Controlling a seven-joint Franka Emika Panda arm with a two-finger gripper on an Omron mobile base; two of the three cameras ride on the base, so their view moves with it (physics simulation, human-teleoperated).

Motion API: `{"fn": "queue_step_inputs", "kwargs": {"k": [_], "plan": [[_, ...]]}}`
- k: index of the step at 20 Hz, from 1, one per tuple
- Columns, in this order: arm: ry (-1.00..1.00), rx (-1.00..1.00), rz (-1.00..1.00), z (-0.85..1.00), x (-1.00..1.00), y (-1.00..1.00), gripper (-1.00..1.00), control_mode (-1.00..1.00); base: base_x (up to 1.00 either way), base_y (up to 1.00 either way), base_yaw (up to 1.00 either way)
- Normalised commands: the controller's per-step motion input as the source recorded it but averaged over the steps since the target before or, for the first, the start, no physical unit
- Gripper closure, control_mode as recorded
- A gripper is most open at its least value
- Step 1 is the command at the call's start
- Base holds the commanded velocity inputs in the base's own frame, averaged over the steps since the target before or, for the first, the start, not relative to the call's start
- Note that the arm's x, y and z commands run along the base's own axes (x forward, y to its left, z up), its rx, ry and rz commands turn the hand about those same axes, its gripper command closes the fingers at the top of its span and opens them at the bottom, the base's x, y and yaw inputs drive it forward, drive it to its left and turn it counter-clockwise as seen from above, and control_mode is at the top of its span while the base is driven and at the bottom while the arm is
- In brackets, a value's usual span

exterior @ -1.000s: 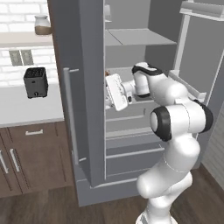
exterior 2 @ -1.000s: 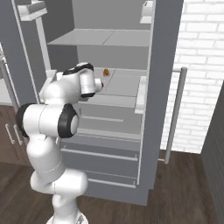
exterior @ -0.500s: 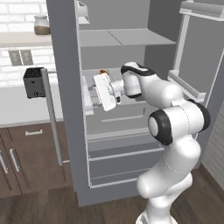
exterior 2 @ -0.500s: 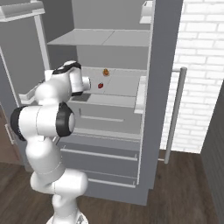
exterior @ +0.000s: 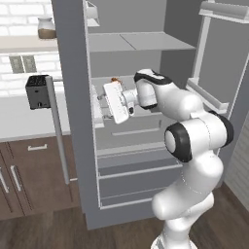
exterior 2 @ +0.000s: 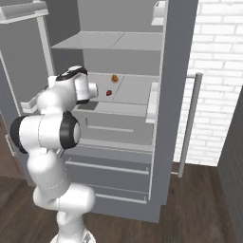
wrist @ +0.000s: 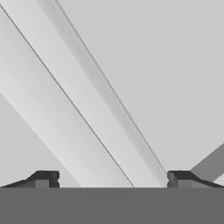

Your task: Take the strawberry from the fridge and place it on top of the pancake, located on the dining counter.

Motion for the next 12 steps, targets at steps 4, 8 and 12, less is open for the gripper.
{"fn": "queue_step_inputs", "kwargs": {"k": [4, 8, 12], "plan": [[0.0, -0.02, 0.0, 0.0, -0.07, -0.79, -1.0, -1.0, 0.0, 0.0, 0.0], [-0.02, -0.28, 0.0, -0.04, -0.02, -0.86, -1.0, -1.0, 0.0, 0.0, 0.0], [-0.09, -0.71, 0.14, -0.34, -0.03, -0.94, -1.0, -1.0, 0.0, 0.0, 0.0]]}}
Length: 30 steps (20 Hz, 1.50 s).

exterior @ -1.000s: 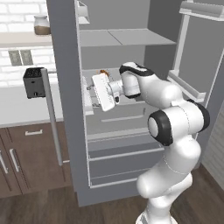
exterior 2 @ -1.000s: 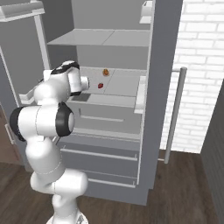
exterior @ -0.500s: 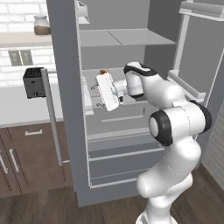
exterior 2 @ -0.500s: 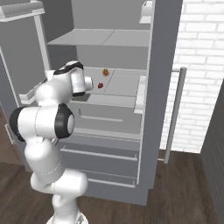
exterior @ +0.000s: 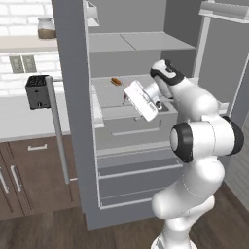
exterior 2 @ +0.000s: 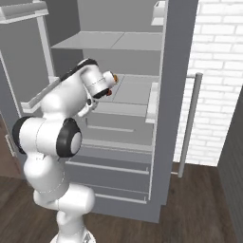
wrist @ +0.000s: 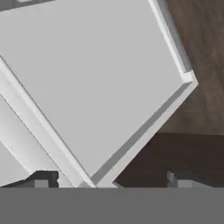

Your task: Take the strawberry from the fridge and place it on top of the pancake, located on the dining counter.

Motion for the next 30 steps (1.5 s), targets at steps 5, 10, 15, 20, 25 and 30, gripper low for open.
{"fn": "queue_step_inputs", "kwargs": {"k": [5, 10, 15, 20, 25, 30], "plan": [[-0.19, -0.85, 0.24, -0.43, -0.33, -0.97, -1.0, -1.0, 0.0, 0.0, 0.0], [-0.37, -0.67, 0.36, 0.04, -0.8, -0.53, -1.0, -1.0, 0.0, 0.0, 0.0], [-0.35, -0.33, 0.18, 0.27, -0.93, -0.02, -1.0, -1.0, 0.0, 0.0, 0.0], [-0.26, 0.12, -0.01, 0.0, -0.54, -0.34, -1.0, -1.0, 0.0, 0.0, 0.0], [-0.15, 0.05, 0.0, 0.0, -0.17, -0.04, -1.0, -1.0, 0.0, 0.0, 0.0], [-0.17, 0.0, 0.0, -0.03, -0.32, 0.0, -1.0, -1.0, 0.0, 0.0, 0.0]]}}
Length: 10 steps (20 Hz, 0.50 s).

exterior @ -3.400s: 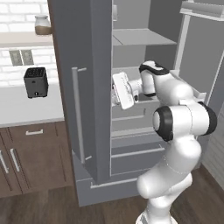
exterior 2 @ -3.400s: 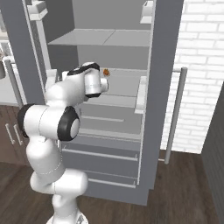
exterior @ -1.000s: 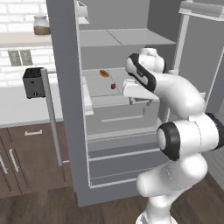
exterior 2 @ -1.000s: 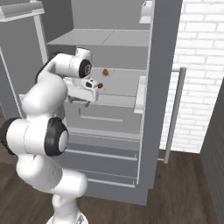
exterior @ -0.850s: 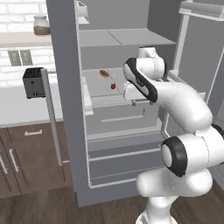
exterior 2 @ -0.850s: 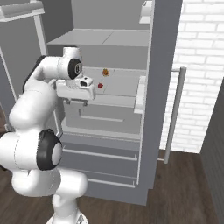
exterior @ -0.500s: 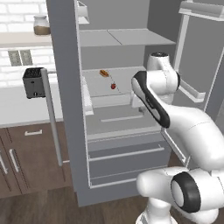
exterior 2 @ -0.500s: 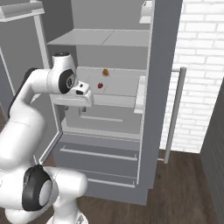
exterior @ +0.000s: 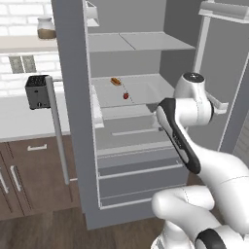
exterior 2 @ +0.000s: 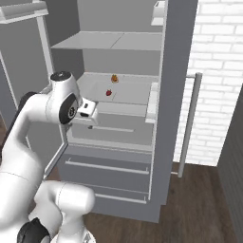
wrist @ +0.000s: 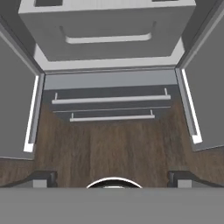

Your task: Take the strawberry from the fridge and place it on top of the pancake, located on the dining counter.

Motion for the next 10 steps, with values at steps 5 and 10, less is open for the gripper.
{"fn": "queue_step_inputs", "kwargs": {"k": [5, 10], "plan": [[-0.01, 0.0, 0.0, -0.07, -0.04, 0.0, -1.0, -1.0, 0.0, 0.0, 0.0], [0.0, 0.0, 0.0, 0.0, 0.0, 0.0, -1.0, -1.0, 0.0, 0.0, 0.0]]}}
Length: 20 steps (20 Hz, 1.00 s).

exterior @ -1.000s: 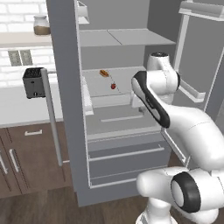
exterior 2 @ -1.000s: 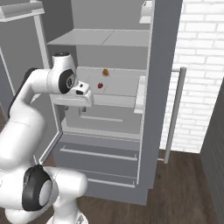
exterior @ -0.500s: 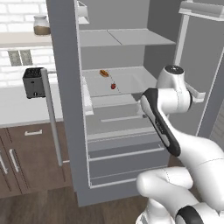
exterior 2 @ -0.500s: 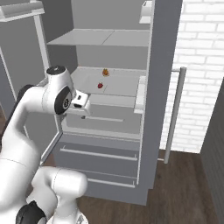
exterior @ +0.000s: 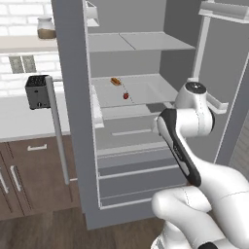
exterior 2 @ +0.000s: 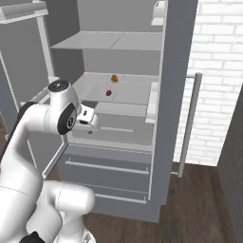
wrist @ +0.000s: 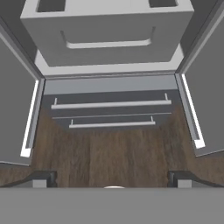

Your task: Take the strawberry from the fridge and place it on top of the pancake, located on the dining counter.

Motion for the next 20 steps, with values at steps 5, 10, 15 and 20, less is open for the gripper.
{"fn": "queue_step_inputs", "kwargs": {"k": [5, 10, 15, 20], "plan": [[0.0, 0.0, 0.0, 0.0, 0.0, 0.0, -1.0, -1.0, 0.0, 0.0, 0.0], [-0.01, 0.0, 0.0, 0.0, 0.08, 0.01, -1.0, 1.0, 0.36, 0.15, 0.0], [0.0, 0.0, 0.0, 0.0, 0.0, 0.0, -1.0, 1.0, 0.6, 0.23, 0.0], [0.0, 0.0, 0.0, 0.0, 0.0, 0.0, -1.0, 1.0, 0.54, 0.2, 0.0]]}}
